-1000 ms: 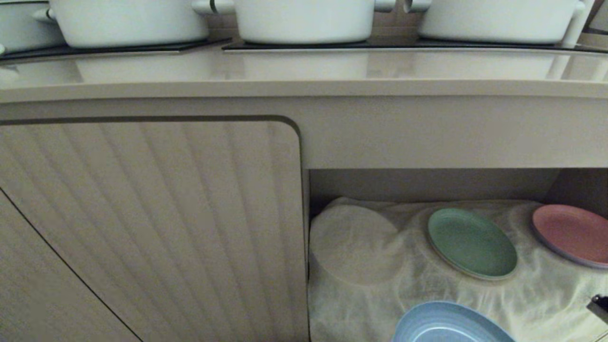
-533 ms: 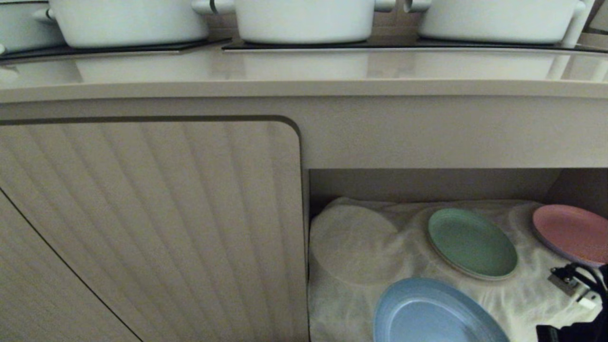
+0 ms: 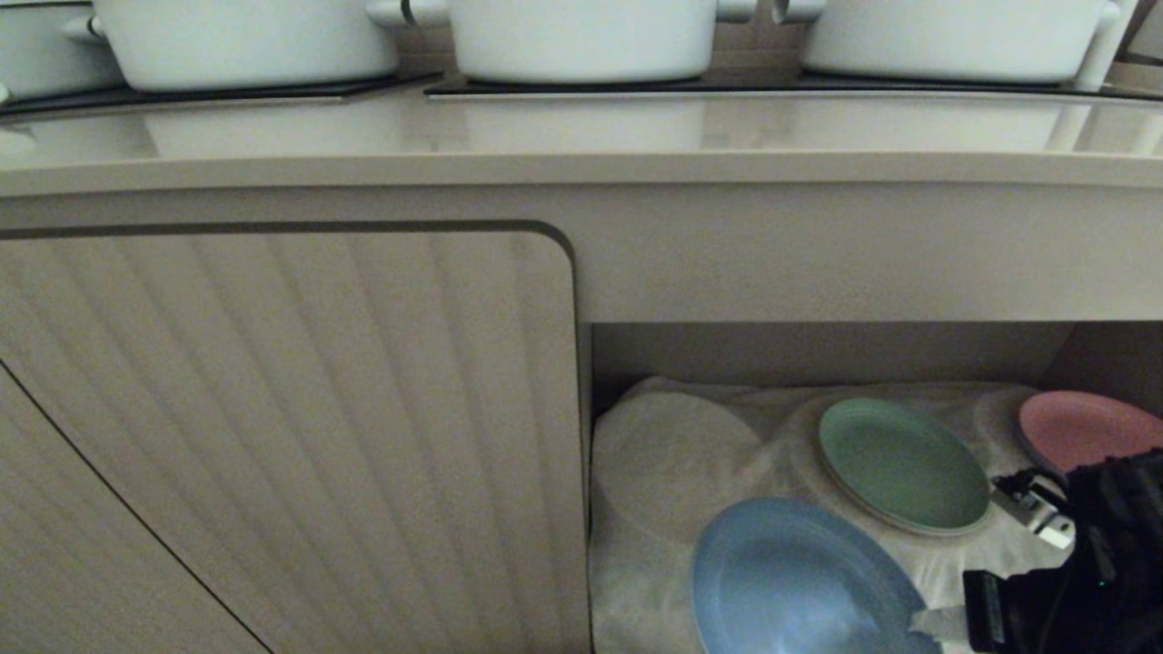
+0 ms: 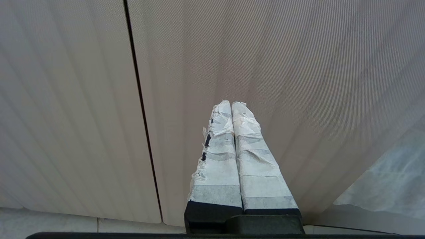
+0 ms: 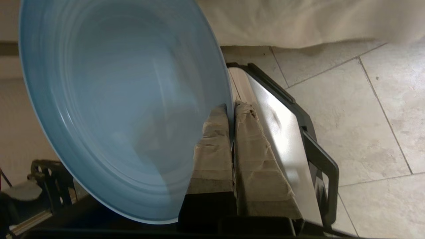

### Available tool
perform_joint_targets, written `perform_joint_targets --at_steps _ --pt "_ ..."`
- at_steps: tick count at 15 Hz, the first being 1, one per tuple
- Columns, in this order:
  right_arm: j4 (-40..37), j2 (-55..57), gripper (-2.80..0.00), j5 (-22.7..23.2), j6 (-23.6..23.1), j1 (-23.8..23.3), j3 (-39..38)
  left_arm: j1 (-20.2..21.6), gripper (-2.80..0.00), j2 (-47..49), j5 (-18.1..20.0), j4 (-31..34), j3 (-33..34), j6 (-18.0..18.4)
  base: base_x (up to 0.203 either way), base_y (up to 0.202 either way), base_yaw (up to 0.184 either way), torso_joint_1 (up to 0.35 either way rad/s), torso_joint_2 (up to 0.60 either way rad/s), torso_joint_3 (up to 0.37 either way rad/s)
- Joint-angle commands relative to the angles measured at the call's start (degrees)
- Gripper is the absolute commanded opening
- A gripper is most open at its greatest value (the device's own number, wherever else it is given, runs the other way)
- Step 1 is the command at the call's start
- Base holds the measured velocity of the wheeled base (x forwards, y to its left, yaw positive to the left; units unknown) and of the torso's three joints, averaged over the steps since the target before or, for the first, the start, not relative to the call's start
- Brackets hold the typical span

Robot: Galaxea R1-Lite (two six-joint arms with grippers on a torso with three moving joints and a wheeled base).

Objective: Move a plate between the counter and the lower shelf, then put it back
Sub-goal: Put the plate in the cupboard

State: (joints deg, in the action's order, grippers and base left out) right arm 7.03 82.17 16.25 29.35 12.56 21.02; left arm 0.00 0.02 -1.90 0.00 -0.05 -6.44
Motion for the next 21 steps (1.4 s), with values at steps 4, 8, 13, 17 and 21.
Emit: perform_joint_targets --at_steps 4,8,13,17,21 --pt "2.87 7.23 -2.8 0.1 1.37 0.04 4.39 0.0 -2.8 -0.02 -0.03 0.0 0.05 -0.07 0.0 0.0 0.0 0.0 0.0 0.0" --pt "2.92 12.02 -2.8 0.05 1.41 0.07 9.26 0.0 -2.8 -0.02 -0.03 0.0 0.05 -0.07 0.0 0.0 0.0 0.0 0.0 0.0" --pt "3.1 17.54 -2.8 -0.15 1.74 0.05 13.86 0.0 -2.8 -0.02 -0.03 0.0 0.05 -0.07 0.0 0.0 0.0 0.0 0.0 0.0" --pt "5.95 21.81 -2.8 -0.34 3.19 0.19 17.44 0.0 -2.8 -0.02 -0.03 0.0 0.05 -0.07 0.0 0.0 0.0 0.0 0.0 0.0" --pt "6.85 24.96 -2.8 -1.07 4.25 0.82 20.23 0.0 -2.8 -0.02 -0.03 0.0 0.05 -0.07 0.0 0.0 0.0 0.0 0.0 0.0"
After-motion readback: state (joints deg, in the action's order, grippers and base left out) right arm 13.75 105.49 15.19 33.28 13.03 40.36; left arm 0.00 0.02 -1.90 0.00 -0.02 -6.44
